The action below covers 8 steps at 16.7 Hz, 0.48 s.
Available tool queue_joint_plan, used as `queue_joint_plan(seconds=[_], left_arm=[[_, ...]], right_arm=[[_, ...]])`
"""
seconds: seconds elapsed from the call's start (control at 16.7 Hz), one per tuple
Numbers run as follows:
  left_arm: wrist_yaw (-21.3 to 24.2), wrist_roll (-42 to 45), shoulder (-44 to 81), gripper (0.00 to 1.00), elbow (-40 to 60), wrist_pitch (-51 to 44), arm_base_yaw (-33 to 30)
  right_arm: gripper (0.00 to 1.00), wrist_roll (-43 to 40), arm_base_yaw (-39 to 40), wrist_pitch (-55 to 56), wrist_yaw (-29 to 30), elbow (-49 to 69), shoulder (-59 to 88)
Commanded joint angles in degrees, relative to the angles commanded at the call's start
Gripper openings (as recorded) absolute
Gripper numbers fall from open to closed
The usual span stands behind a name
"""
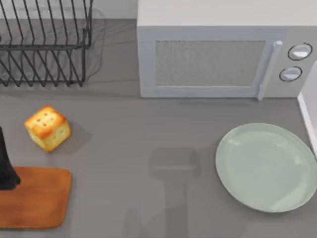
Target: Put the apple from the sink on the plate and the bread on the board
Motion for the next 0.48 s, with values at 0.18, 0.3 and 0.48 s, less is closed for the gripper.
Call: queue_joint_plan(seconds=[0.18,0.3,0.48], left_arm=[[0.0,0.0,0.0,1.0,0.0,0.0,0.0],[0.0,0.0,0.0,1.0,0.0,0.0,0.0],[0.0,0.0,0.0,1.0,0.0,0.0,0.0]], right_arm=[[1.0,-2.16,-2.28,-7.31,0.02,11.13,15.57],[1.0,-3.29,-3.48,-11.15,0.02,16.91,23.52],[1.0,-4.4,-4.66,-14.91,0.03,22.54,30.94]])
